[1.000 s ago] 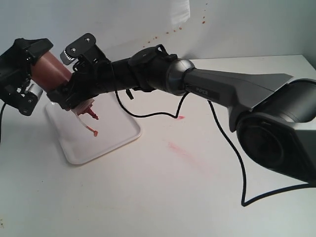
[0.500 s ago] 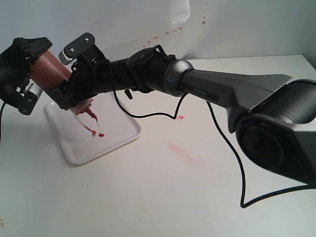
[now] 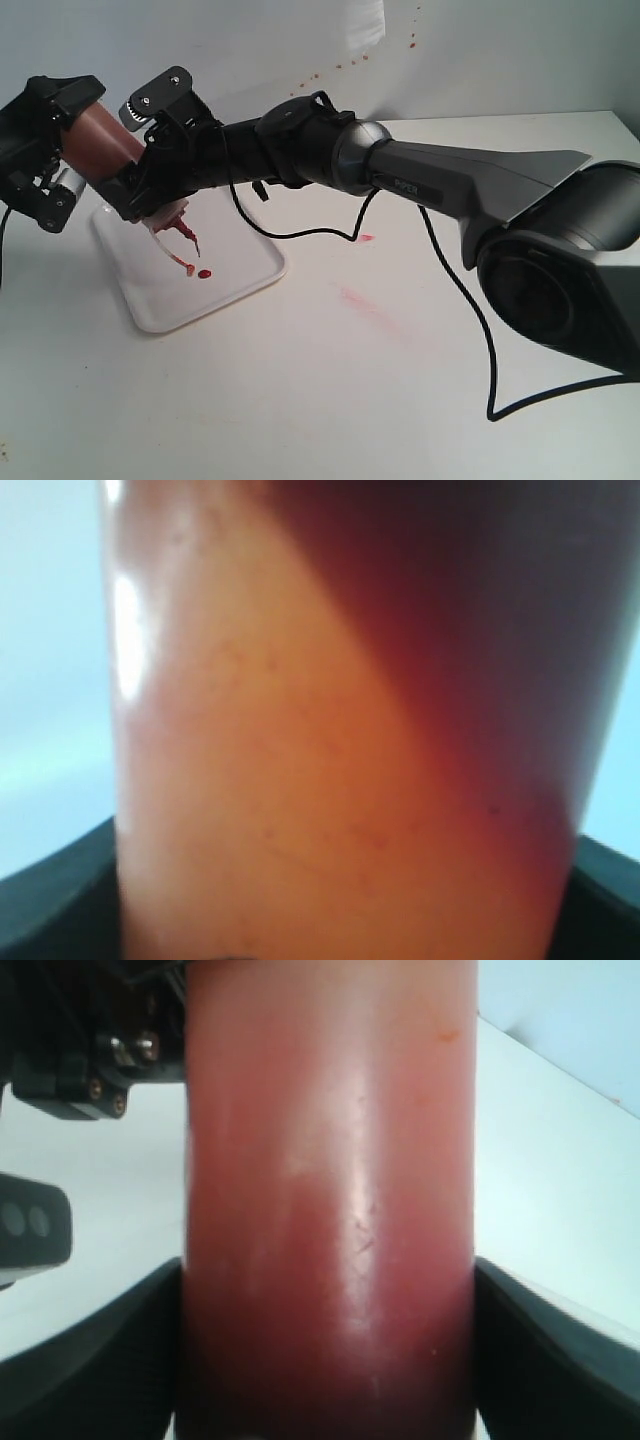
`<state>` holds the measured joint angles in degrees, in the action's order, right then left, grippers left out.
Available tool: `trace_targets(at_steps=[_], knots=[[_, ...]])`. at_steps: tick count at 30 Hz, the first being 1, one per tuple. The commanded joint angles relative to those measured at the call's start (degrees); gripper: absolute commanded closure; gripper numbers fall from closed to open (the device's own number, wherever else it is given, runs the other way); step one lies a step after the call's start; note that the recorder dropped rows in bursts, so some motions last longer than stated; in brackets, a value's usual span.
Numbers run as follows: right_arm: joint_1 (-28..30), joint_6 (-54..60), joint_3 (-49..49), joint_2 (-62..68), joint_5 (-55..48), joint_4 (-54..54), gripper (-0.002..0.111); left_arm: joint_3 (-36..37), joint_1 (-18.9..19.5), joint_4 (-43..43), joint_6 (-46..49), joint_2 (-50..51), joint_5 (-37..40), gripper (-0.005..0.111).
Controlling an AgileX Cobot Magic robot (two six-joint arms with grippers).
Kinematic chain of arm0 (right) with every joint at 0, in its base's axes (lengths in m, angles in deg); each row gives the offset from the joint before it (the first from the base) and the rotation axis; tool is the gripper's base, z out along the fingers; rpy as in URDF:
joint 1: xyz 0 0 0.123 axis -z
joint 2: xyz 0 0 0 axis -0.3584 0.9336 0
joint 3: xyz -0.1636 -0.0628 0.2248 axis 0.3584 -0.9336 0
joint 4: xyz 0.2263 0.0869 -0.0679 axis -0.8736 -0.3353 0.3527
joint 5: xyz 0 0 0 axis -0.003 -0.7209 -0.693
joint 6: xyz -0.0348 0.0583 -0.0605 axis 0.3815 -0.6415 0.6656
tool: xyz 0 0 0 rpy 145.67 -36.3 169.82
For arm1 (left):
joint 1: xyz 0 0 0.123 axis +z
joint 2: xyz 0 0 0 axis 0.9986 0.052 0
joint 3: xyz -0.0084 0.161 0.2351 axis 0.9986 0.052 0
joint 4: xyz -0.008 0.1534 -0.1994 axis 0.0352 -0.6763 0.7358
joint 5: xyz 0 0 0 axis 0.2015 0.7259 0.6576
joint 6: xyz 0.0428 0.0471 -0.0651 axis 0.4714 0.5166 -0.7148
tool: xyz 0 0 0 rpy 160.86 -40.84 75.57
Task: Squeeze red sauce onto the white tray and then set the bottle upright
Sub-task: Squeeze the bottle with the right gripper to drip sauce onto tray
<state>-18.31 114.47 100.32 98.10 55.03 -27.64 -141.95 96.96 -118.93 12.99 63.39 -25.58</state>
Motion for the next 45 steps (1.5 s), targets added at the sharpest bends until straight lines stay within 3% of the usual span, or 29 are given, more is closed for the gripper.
trace_targets(at_steps=[1, 8, 11, 13, 14, 18, 30, 31, 33, 35, 38, 45], knots=[[0.08, -0.1, 0.43, -0.12, 2.4, -0.5, 0.108, -0.24, -0.25, 1.48, -1.69, -1.06, -3.78, 0.107], [0.08, -0.1, 0.43, -0.12, 2.4, -0.5, 0.107, -0.24, -0.25, 1.48, -1.69, -1.06, -3.78, 0.107], [0.08, -0.1, 0.43, -0.12, 2.79, -0.5, 0.099, -0.24, -0.25, 1.48, -1.69, -1.06, -3.78, 0.107], [0.08, -0.1, 0.43, -0.12, 2.79, -0.5, 0.083, -0.24, -0.25, 1.48, -1.69, -1.06, -3.78, 0.107], [0.08, -0.1, 0.43, -0.12, 2.79, -0.5, 0.061, -0.24, -0.25, 1.48, -1.69, -1.06, -3.78, 0.107], [-0.67, 0.76, 0.43, -0.12, 6.76, -0.34, 0.003, -0.24, -0.25, 1.48, -1.69, -1.06, -3.78, 0.107], [-2.58, 2.85, 0.43, -0.12, 10.43, 0.08, 0.003, -0.24, -0.25, 1.46, -1.69, -1.06, -3.56, 0.107], [-3.05, 2.85, 0.43, -0.12, 11.98, 1.08, 0.004, -0.24, -0.25, 1.46, -1.69, -1.06, -3.56, 0.107], [-3.93, 2.85, 0.43, -0.12, 14.72, 3.12, 0.016, -0.24, -0.25, 1.46, -1.69, -1.06, -3.56, 0.107], [-4.31, 2.85, 0.43, -0.12, 14.58, 5.49, 0.046, -0.24, -0.25, 1.46, -1.69, -1.06, -3.56, 0.107], [-4.31, 2.85, 0.43, -0.12, 13.21, 6.02, 0.103, -0.24, -0.25, 1.46, -1.69, -1.06, -3.56, 0.107], [-4.04, 2.29, 0.43, -0.12, 13.07, 6.02, 0.108, -0.24, -0.25, 1.57, -1.81, -1.06, -3.08, 0.107]])
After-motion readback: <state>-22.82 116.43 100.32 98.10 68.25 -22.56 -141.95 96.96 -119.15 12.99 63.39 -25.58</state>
